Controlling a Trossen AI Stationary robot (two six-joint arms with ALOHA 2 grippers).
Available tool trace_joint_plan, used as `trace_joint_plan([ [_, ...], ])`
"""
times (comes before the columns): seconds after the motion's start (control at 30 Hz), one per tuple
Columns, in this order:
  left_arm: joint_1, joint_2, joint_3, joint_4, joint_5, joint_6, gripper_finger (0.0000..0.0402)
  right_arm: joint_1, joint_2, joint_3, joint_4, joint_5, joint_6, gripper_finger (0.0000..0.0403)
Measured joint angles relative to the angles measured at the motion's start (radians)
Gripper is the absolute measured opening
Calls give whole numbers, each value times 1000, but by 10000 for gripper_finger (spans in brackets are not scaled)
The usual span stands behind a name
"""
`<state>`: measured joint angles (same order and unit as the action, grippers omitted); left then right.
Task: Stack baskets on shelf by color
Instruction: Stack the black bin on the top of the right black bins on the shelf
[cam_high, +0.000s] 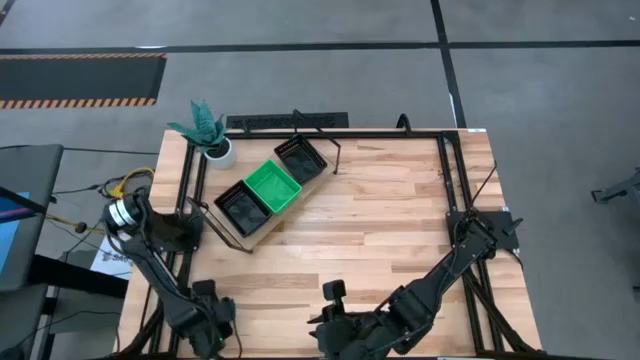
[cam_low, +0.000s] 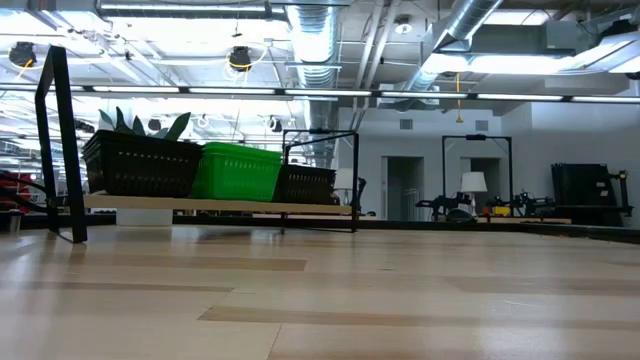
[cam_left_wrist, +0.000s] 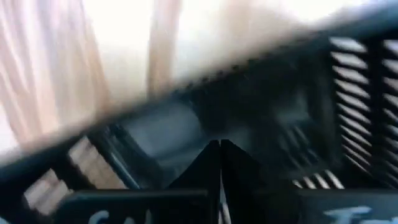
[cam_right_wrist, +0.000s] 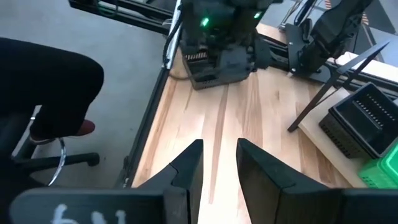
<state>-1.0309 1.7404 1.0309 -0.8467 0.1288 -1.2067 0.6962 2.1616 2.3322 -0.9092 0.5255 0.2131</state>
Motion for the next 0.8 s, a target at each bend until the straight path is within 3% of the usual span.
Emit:
trace_joint_plan([
  [0.13,54,36,0,11,-97,110,0,2,0,0,3,0,0,118],
  [0.23,146,36,1,92,-239,260,0,2,0,0,6,0,0,118],
  [0.4,357,38,0,424,-439,685,0,2,1,0,6,0,8,118],
  [0.5,501,38,1,666,-434,902,0,2,1,0,-4,0,32,118],
  [0.6,618,38,1,807,-365,1000,0,6,1,0,-42,0,76,118],
  [0.8,736,14,1,752,-241,958,0,20,1,0,-170,0,222,118],
])
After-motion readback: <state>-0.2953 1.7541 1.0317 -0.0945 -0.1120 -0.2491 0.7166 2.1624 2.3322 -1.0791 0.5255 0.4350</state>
